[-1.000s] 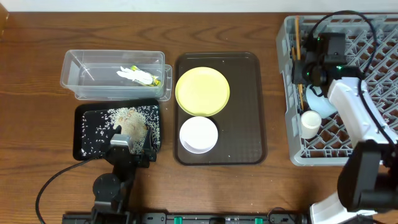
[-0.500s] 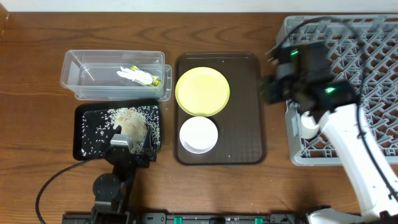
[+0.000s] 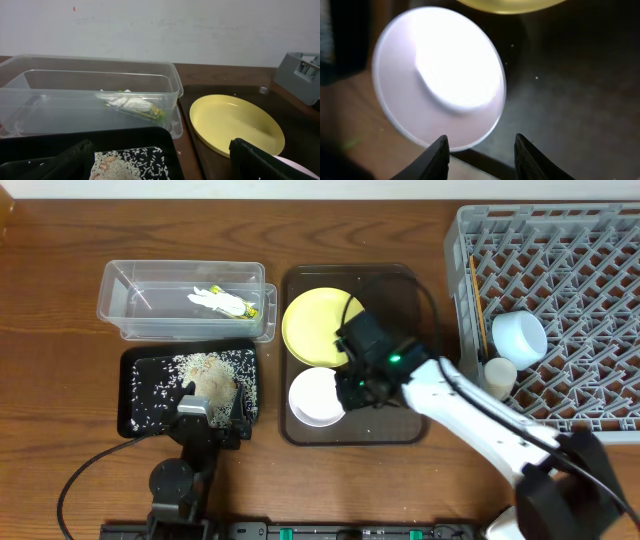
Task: Sort waste into correct bins and load items into the dishwasher rack
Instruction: 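Reach the right gripper to the white bowl and grasp its rim, then carry the white bowl with the right gripper into the grey rack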
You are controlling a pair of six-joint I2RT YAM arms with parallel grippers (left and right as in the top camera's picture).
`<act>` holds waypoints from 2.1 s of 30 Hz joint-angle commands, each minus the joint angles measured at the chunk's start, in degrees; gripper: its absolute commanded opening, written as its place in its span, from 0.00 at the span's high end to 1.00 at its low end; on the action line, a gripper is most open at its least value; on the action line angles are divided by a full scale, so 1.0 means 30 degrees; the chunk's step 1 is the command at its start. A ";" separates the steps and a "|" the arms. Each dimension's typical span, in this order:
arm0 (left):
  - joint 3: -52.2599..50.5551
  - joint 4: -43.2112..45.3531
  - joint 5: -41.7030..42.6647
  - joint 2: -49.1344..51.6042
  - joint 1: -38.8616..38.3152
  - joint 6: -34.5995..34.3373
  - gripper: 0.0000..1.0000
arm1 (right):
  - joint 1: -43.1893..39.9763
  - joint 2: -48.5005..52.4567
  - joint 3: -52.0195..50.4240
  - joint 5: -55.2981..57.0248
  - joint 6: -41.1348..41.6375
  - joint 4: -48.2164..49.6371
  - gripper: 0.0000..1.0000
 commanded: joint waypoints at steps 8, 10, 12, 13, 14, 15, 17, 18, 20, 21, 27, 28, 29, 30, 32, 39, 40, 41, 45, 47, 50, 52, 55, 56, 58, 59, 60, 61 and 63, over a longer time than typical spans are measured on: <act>-0.0503 -0.0284 0.0189 -0.0131 0.0102 0.0321 0.11 | -0.0036 0.2994 -0.0073 0.1362 0.1661 0.1290 0.88; -0.0503 -0.0284 0.0189 -0.0131 0.0102 0.0321 0.12 | -0.0036 0.3067 -0.0073 0.0998 0.1654 0.1158 0.95; -0.0503 -0.0284 0.0189 -0.0131 0.0102 0.0321 0.11 | -0.0044 0.2871 -0.0015 0.1093 0.1647 0.0896 0.99; -0.0503 -0.0284 0.0189 -0.0131 0.0102 0.0321 0.11 | -0.0138 0.2732 0.0036 0.1100 0.1617 0.0780 0.99; -0.0503 -0.0284 0.0189 -0.0131 0.0102 0.0321 0.12 | -0.0226 0.2477 0.0095 0.1100 0.1413 0.0641 0.99; -0.0503 -0.0284 0.0189 -0.0131 0.0102 0.0321 0.12 | -0.0379 0.2149 0.0131 0.1282 0.1188 0.0474 0.99; -0.0503 -0.0284 0.0182 -0.0131 0.0102 0.0321 0.12 | -0.0823 0.1144 0.0153 0.2302 0.0940 -0.0087 0.99; -0.0503 -0.0284 0.0189 -0.0131 0.0102 0.0321 0.11 | -0.1151 0.0415 0.0153 0.3264 0.0845 -0.0546 0.99; -0.0503 -0.0284 0.0189 -0.0131 0.0102 0.0321 0.12 | -0.1909 -0.1056 0.0153 0.5880 0.0503 -0.1362 0.99; -0.0503 -0.0284 0.0189 -0.0131 0.0102 0.0321 0.11 | -0.2324 -0.1741 0.0153 0.7322 0.0087 -0.1639 0.99; -0.0503 -0.0284 0.0189 -0.0131 0.0102 0.0321 0.12 | -0.5909 -0.5559 0.0153 1.7486 -0.0204 -0.2419 0.99; -0.0503 -0.0284 0.0189 -0.0131 0.0102 0.0321 0.12 | -0.6557 -0.5945 0.0153 1.8571 -0.0204 -0.2404 0.99; -0.0503 -0.0284 0.0189 -0.0131 0.0102 0.0321 0.12 | -0.7431 -0.6324 0.0153 2.0006 -0.0204 -0.2397 0.99; -0.0503 -0.0284 0.0189 -0.0131 0.0102 0.0321 0.12 | -0.8131 -0.6513 0.0153 2.1041 -0.0204 -0.2353 0.99; -0.0503 -0.0284 0.0189 -0.0131 0.0102 0.0321 0.12 | -0.9632 -0.6615 0.0153 2.2950 -0.0211 -0.2004 0.99; -0.0503 -0.0284 0.0189 -0.0131 0.0102 0.0321 0.12 | -1.3908 -0.5231 0.0146 2.3948 -0.1158 -0.0998 0.99; -0.0503 -0.0284 0.0189 -0.0131 0.0102 0.0321 0.12 | -1.4469 -0.4838 0.0146 2.3948 -0.1807 -0.0656 0.99; -0.0503 -0.0284 0.0189 -0.0131 0.0102 0.0321 0.12 | -1.4979 -0.4422 0.0146 2.3948 -0.2397 -0.0306 0.99; -0.0503 -0.0284 0.0189 -0.0131 0.0102 0.0321 0.12 | -1.6524 -0.2747 0.0146 2.3941 -0.3905 0.1137 0.99; -0.0503 -0.0284 0.0182 -0.0131 0.0102 0.0321 0.12 | -1.6917 -0.1872 0.0146 2.3933 -0.4896 0.1989 0.99; -0.0503 -0.0284 0.0189 -0.0131 0.0102 0.0321 0.12 | -1.7129 -0.0554 0.0146 2.3948 -0.6207 0.2718 0.99; -0.0503 -0.0284 0.0189 -0.0131 0.0102 0.0321 0.12 | -1.7121 0.0044 0.0146 2.3941 -0.7031 0.3031 0.99; -0.0503 -0.0284 0.0189 -0.0131 0.0102 0.0321 0.12 | -1.6706 0.0474 0.0146 2.3846 -0.7002 0.3045 0.99; -0.0503 -0.0284 0.0189 -0.0131 0.0102 0.0321 0.12 | -1.6458 0.0510 0.0146 2.3839 -0.7002 0.3038 0.99; -0.0503 -0.0284 0.0189 -0.0131 0.0102 0.0321 0.11 | -1.5715 0.0517 0.0146 2.3802 -0.7009 0.3038 0.99; -0.0503 -0.0284 0.0182 -0.0131 0.0102 0.0321 0.12 | -1.5300 0.0517 0.0146 2.3817 -0.7031 0.3024 0.99; -0.0503 -0.0284 0.0189 -0.0131 0.0102 0.0321 0.12 | -1.4972 0.0517 0.0146 2.3897 -0.7206 0.3002 0.99; -0.0503 -0.0284 0.0189 -0.0131 0.0102 0.0321 0.12 | -1.4637 0.0517 0.0146 2.3933 -0.7380 0.2929 0.99; -0.0503 -0.0284 0.0189 -0.0131 0.0102 0.0321 0.12 | -1.4134 0.0517 0.0146 2.3984 -0.7373 0.2783 0.98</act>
